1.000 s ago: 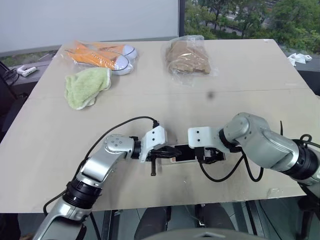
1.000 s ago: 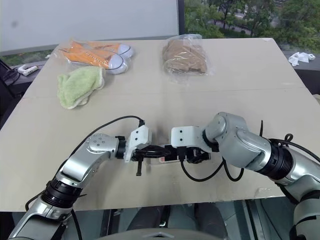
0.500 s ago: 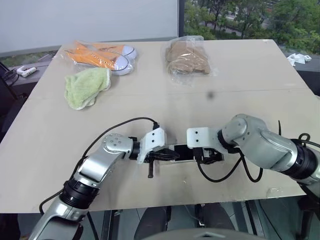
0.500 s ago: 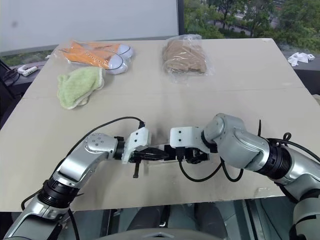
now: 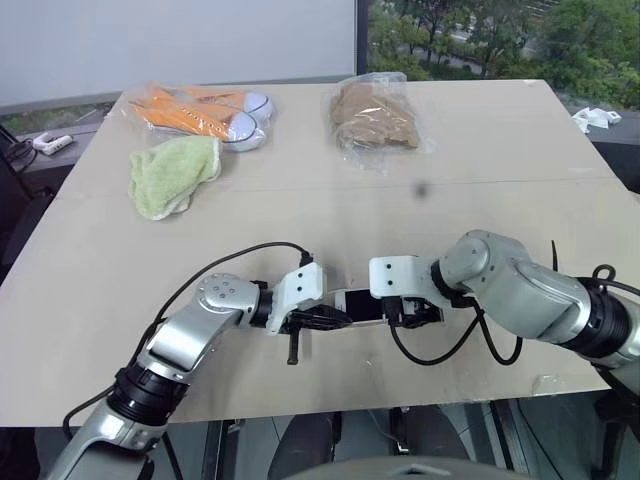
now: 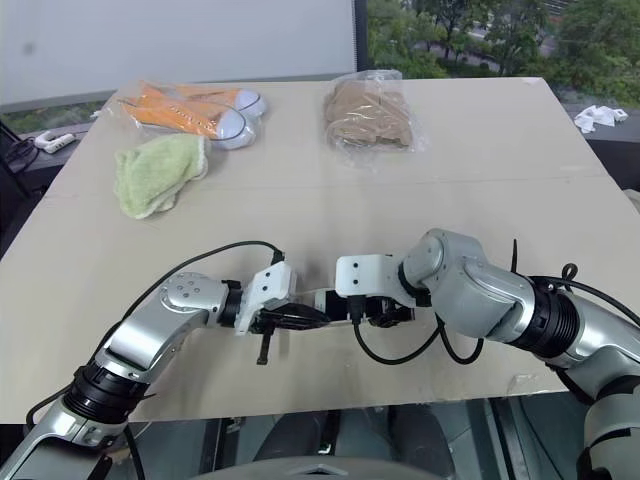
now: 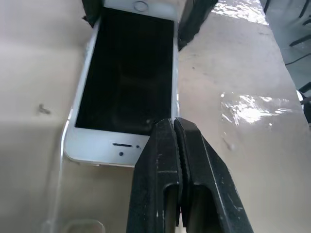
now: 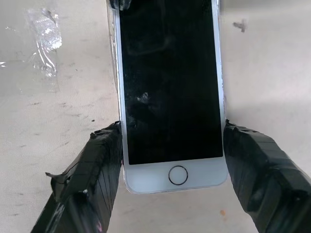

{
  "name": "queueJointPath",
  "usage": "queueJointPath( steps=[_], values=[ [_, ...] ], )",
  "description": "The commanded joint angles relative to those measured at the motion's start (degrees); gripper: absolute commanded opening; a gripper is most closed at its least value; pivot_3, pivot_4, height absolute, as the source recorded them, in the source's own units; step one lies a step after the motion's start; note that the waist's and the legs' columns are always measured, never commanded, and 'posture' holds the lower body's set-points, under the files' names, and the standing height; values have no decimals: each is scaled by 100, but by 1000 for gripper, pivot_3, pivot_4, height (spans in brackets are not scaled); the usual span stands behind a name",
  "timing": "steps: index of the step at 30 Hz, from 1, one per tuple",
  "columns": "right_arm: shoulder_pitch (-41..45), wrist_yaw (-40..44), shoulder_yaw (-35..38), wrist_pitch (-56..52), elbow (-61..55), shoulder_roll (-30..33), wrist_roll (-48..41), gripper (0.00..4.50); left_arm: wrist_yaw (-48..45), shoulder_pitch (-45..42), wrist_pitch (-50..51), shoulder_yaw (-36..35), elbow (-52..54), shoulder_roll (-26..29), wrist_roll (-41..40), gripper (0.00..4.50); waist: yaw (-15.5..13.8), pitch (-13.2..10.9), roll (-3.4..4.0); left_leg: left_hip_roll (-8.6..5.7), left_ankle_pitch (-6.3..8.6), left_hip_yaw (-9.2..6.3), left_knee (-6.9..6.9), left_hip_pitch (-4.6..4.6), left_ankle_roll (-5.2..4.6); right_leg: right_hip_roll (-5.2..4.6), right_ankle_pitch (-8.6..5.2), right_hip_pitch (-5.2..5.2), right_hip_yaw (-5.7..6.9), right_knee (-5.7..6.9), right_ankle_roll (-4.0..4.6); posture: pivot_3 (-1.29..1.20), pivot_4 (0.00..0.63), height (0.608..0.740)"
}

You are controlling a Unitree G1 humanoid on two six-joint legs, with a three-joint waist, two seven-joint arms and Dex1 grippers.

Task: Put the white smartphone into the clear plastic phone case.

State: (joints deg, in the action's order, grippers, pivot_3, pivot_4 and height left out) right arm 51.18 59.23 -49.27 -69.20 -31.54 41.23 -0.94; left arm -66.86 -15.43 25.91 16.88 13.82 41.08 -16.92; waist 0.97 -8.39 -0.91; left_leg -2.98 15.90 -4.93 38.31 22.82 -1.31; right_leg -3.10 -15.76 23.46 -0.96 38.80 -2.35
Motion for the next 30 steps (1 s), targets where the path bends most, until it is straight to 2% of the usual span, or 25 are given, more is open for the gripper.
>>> queueJointPath(
  steps=[1,6,8,10,14,18,20,24,27,30],
  values=[
    [135,-5,-78,237,-40,-34,-34,2802,-6,68,-32,101,-160,46,149,44,5,0,0,0,0,0,0,0,0,0,0,0,0,0,0,0,150,740],
    [170,0,-17,429,82,-74,-22,2802,2,51,-91,122,-245,8,174,44,5,0,0,0,0,0,0,-1,0,0,0,0,0,0,0,0,150,740],
    [163,11,57,535,109,-86,-35,3808,12,57,-128,134,-276,-10,185,0,7,0,0,0,0,0,0,-1,0,0,0,0,-1,0,0,0,150,740],
    [151,7,141,595,127,-93,-53,4433,18,65,-158,141,-301,-24,194,0,0,0,0,0,0,1,0,-1,0,0,0,0,-1,1,0,0,150,740],
    [106,97,592,508,15,-17,-302,4433,23,59,-211,148,-351,-49,201,0,-24,0,0,-2,0,0,1,0,-1,-2,0,-1,0,-1,0,0,150,740],
    [27,172,1370,260,-192,233,-737,4433,28,46,-272,164,-398,-69,218,0,-31,0,0,-3,1,-4,2,0,-1,-3,0,-5,4,-4,0,0,150,740],
    [-10,110,1588,138,-169,440,-799,4433,27,40,-293,166,-409,-69,220,0,-34,0,0,-3,1,-4,2,0,-1,-3,0,-6,4,-3,0,0,150,740],
    [-232,208,1552,433,19,1227,-670,4433,25,18,-346,176,-446,-74,231,0,-48,0,0,-4,1,-5,2,0,-3,-5,0,-10,6,-9,0,0,150,740],
    [-334,141,1548,582,139,1360,-637,3592,31,7,-374,177,-464,-82,240,0,-9,0,1,-3,1,-1,1,-2,-3,-4,0,-14,2,-9,0,0,150,740],
    [-416,134,1517,609,121,1355,-653,2075,57,-3,-410,153,-460,-97,238,0,-14,0,1,1,1,0,0,-4,-3,-2,0,-13,0,-6,0,0,150,740]
  ],
)
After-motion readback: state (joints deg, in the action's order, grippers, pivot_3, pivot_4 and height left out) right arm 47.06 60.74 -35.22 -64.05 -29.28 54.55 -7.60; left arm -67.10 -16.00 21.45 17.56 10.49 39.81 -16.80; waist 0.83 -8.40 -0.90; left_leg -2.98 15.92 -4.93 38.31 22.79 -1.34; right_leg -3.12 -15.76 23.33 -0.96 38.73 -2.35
